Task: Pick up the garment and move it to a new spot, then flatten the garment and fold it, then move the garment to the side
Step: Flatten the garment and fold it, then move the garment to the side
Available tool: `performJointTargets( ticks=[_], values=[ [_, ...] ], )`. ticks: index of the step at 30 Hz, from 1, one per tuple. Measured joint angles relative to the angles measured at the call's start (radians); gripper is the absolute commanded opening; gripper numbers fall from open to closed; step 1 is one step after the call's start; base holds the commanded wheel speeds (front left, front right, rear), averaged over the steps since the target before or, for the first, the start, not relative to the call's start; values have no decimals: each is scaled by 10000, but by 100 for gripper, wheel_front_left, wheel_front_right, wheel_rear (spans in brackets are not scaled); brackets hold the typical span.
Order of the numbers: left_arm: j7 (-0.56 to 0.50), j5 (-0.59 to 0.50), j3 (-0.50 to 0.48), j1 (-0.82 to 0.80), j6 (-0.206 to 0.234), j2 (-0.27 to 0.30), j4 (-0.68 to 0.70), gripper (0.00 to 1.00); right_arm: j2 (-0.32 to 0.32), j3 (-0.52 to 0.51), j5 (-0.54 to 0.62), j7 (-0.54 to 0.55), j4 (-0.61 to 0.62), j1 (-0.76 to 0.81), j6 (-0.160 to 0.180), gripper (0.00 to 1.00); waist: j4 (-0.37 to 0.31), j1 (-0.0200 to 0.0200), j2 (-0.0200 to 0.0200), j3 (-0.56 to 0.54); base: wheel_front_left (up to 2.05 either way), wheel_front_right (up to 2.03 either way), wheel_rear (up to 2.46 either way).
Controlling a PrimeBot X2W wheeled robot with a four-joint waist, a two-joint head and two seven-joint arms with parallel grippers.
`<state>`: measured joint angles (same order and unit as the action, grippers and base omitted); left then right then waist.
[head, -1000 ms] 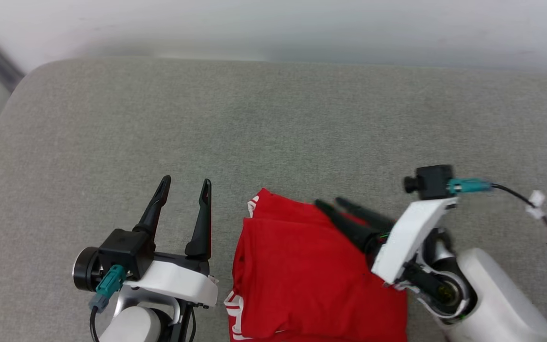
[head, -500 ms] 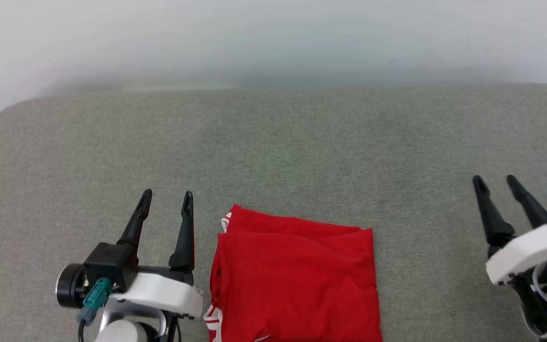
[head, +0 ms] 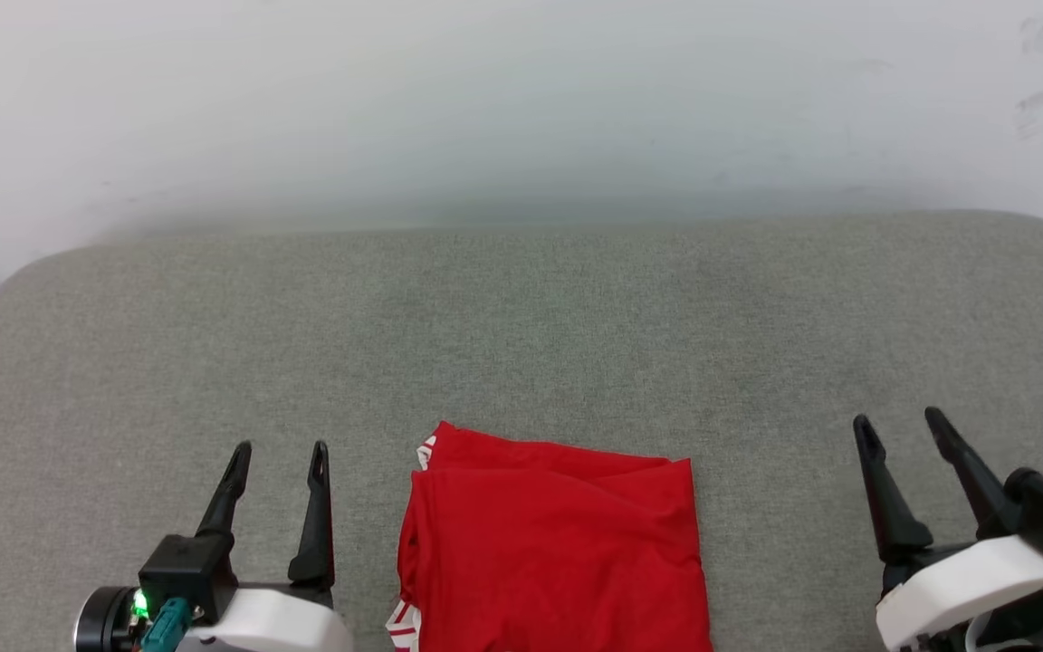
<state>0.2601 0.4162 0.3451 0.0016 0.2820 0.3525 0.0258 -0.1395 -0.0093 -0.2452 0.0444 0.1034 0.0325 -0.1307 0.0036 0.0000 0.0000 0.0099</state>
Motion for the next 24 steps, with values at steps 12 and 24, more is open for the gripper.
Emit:
performJointTargets(
  ticks=[12,24],
  values=[
    [0,-359,-460,615,-282,-276,-33,100,453,-92,280,282,815,718,0,100,43,0,0,-172,0,0,0],
    [0,-660,-792,524,-704,-608,-151,100,593,-368,96,550,899,730,0,100,87,0,0,-87,0,0,0]
  ],
)
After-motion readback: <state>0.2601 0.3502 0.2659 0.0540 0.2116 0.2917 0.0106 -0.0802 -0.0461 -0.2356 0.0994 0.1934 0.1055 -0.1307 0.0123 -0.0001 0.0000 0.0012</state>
